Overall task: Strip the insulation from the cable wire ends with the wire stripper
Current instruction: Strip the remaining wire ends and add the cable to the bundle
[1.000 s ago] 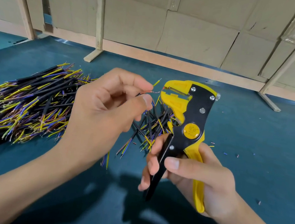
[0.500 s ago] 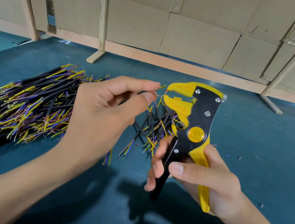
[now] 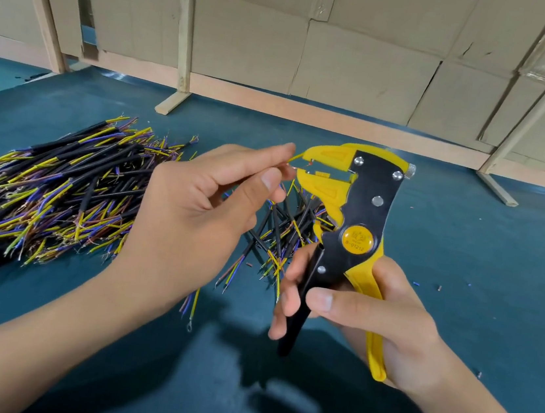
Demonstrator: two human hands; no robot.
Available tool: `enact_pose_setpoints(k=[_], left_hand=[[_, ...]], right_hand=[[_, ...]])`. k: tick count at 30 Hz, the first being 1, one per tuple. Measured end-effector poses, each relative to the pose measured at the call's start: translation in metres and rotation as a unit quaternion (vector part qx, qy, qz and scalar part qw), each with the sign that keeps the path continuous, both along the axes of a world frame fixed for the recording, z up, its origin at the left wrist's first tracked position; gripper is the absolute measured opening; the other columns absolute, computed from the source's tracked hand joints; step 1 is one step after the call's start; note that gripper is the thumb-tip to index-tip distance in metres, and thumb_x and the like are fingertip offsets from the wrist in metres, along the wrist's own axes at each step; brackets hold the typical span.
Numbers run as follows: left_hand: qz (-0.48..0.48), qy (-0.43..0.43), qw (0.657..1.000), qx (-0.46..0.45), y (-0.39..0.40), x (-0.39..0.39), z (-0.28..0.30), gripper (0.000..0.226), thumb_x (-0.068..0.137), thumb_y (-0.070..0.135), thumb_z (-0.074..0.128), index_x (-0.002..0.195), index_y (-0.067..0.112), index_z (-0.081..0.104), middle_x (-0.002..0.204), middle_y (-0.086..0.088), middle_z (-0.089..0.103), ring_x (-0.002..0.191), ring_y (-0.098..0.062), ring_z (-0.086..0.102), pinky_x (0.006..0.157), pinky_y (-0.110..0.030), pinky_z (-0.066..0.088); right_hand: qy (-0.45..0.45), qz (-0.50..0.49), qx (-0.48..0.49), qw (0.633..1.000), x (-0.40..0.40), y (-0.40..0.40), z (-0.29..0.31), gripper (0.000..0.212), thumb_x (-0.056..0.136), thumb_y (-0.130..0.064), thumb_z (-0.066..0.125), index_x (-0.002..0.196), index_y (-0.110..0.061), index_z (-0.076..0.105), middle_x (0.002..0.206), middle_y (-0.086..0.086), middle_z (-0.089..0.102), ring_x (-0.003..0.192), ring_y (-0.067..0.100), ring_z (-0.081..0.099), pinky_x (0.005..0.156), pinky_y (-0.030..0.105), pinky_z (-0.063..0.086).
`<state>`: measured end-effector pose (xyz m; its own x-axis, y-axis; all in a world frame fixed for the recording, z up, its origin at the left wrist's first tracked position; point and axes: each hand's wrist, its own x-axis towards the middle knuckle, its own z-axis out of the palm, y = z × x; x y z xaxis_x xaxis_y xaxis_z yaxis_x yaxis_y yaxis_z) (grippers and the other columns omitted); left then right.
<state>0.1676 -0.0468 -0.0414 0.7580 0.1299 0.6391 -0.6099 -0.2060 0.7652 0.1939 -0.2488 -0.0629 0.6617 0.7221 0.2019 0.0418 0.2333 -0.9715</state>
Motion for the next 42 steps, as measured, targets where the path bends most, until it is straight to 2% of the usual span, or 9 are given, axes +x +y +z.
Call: enact_pose_setpoints(k=[7,11,15,22,27,36,42], left_hand=[[0.03,-0.005,0.999,0.027,0.0,0.0,-0.002,0.027,0.1,0.009,0.056,0.123,0.015,0.069,0.089,0.011,0.066,0.065,0.002,0.057,0.059,-0.007,0.04],[0.034,-0.008,0.998,0.049,-0.003,-0.002,-0.001,0.027,0.1,0.01,0.056,0.123,0.015,0.068,0.091,0.006,0.066,0.065,0.002,0.055,0.059,-0.011,0.039],[0.049,-0.012,0.996,0.067,-0.002,-0.002,-0.001,0.028,0.1,0.008,0.056,0.126,0.01,0.067,0.093,0.001,0.068,0.071,0.007,0.056,0.07,-0.011,0.039],[0.063,-0.016,0.994,0.089,-0.004,-0.002,-0.002,0.028,0.1,0.01,0.057,0.125,0.012,0.068,0.091,0.008,0.066,0.072,0.006,0.055,0.072,-0.012,0.039],[0.076,-0.021,0.992,0.095,-0.004,-0.003,-0.001,0.027,0.1,0.01,0.057,0.124,0.011,0.069,0.09,0.01,0.066,0.071,0.006,0.055,0.071,-0.009,0.038],[0.079,-0.02,0.992,0.093,-0.005,-0.005,0.001,0.027,0.099,0.01,0.057,0.123,0.011,0.069,0.09,0.009,0.066,0.075,0.005,0.056,0.073,-0.009,0.04],[0.085,-0.01,0.992,0.091,-0.005,-0.005,0.001,0.026,0.099,0.008,0.057,0.123,0.011,0.069,0.097,0.0,0.071,0.08,0.007,0.059,0.074,-0.01,0.042]], right_hand=[[0.028,-0.02,-0.017,0.999,0.0,0.0,-0.002,0.023,0.083,-0.01,0.069,0.103,0.001,0.064,0.086,0.02,0.065,0.074,0.045,0.065,0.076,0.05,0.052],[0.03,-0.027,-0.017,0.999,-0.002,0.002,0.001,0.016,0.084,-0.013,0.066,0.094,-0.001,0.063,0.078,0.017,0.063,0.067,0.041,0.063,0.07,0.054,0.045],[0.022,-0.037,-0.024,0.999,-0.006,0.006,0.008,0.01,0.083,-0.016,0.064,0.078,-0.008,0.062,0.065,0.011,0.059,0.053,0.034,0.06,0.057,0.041,0.048],[0.016,-0.092,-0.042,0.995,-0.01,0.005,0.011,0.026,0.079,-0.011,0.064,0.056,-0.008,0.052,0.046,0.006,0.047,0.036,0.025,0.043,0.046,0.025,0.04],[0.016,-0.089,-0.029,0.995,-0.011,0.006,0.011,0.029,0.075,-0.019,0.068,0.057,-0.004,0.049,0.045,0.007,0.044,0.034,0.024,0.041,0.044,0.024,0.04],[0.014,-0.084,-0.014,0.996,-0.014,0.007,0.01,0.03,0.074,-0.017,0.067,0.057,-0.004,0.046,0.043,0.005,0.042,0.032,0.022,0.04,0.044,0.02,0.038],[-0.022,-0.11,-0.018,0.993,-0.011,0.009,0.005,0.02,0.075,-0.02,0.067,0.06,-0.014,0.055,0.047,0.007,0.048,0.036,0.027,0.046,0.05,0.025,0.042]])
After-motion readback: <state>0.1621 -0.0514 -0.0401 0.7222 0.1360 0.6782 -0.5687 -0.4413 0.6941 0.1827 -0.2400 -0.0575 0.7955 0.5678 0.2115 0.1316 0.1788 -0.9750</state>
